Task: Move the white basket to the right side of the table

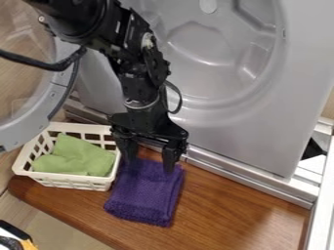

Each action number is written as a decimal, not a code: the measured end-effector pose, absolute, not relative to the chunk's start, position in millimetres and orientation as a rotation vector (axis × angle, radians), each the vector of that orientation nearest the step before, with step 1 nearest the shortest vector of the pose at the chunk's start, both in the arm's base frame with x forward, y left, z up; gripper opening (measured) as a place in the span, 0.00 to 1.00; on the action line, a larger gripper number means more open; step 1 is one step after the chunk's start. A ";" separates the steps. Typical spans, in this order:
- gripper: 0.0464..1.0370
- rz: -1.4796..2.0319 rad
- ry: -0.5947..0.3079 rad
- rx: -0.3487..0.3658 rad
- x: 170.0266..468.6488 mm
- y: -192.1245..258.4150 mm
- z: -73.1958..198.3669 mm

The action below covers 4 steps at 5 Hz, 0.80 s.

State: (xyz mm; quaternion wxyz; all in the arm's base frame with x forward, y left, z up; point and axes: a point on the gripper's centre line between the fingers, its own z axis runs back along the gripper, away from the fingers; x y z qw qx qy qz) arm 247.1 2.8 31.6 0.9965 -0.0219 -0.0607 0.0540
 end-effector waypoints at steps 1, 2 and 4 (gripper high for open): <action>0.96 0.110 -0.098 -0.041 245.0 3.2 26.6; 0.96 0.106 -0.068 0.003 246.8 11.8 23.8; 0.96 0.141 -0.112 0.095 258.3 45.7 19.9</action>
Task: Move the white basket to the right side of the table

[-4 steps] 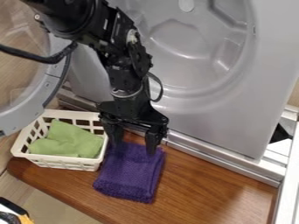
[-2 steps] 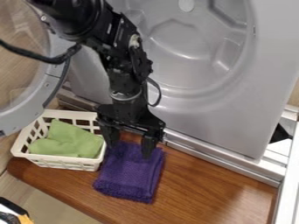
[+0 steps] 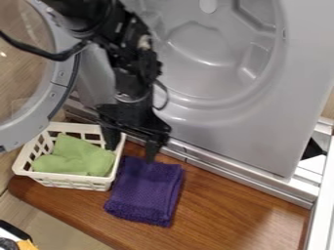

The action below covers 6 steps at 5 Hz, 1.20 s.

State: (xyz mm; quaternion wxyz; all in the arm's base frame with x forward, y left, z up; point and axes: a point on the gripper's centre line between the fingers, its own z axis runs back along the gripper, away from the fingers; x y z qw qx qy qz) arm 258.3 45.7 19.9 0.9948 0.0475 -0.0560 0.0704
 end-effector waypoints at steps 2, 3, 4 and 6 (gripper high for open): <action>0.96 0.192 -0.128 0.141 263.8 63.9 -7.2; 0.96 0.202 -0.097 0.161 267.1 67.7 -22.9; 0.91 0.222 -0.080 0.195 269.9 73.0 -33.4; 0.29 0.286 -0.094 0.227 269.7 83.7 -40.2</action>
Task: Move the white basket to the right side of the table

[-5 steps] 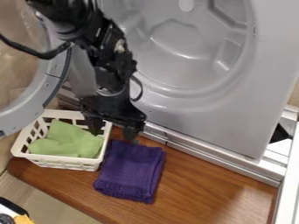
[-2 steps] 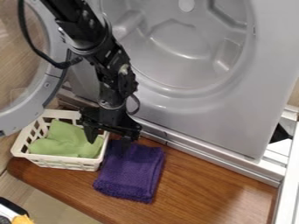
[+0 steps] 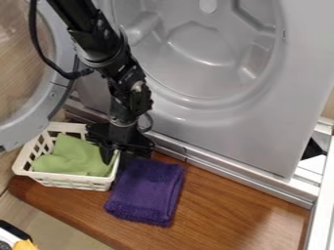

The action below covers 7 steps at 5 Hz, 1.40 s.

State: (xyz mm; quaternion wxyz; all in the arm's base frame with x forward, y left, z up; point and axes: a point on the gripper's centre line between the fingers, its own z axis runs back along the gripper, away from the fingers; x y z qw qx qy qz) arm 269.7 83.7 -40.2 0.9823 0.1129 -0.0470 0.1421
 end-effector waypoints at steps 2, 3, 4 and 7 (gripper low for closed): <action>0.07 0.304 -0.090 0.181 266.4 85.0 -42.8; 0.06 0.290 -0.081 0.189 265.7 83.3 -42.6; 0.06 0.269 -0.062 0.189 263.9 76.3 -43.1; 0.05 0.134 -0.163 0.118 279.9 11.6 0.2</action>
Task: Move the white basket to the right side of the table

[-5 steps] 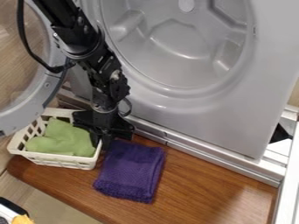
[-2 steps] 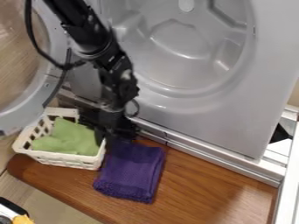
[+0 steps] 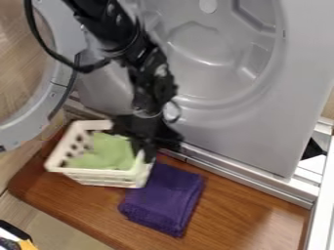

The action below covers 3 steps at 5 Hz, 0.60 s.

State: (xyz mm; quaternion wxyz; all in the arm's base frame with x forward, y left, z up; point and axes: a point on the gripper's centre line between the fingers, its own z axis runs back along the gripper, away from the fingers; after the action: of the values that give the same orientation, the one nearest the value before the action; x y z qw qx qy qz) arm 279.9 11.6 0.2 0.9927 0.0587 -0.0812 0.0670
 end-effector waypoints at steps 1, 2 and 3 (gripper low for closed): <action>0.05 0.089 -0.183 0.123 274.8 -11.7 23.2; 0.05 0.083 -0.195 0.089 265.6 -30.8 41.9; 0.05 0.049 -0.211 0.044 260.2 -54.8 53.2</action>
State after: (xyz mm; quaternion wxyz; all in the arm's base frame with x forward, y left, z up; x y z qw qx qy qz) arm 260.2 -54.8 53.2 0.9939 0.0217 -0.1053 0.0246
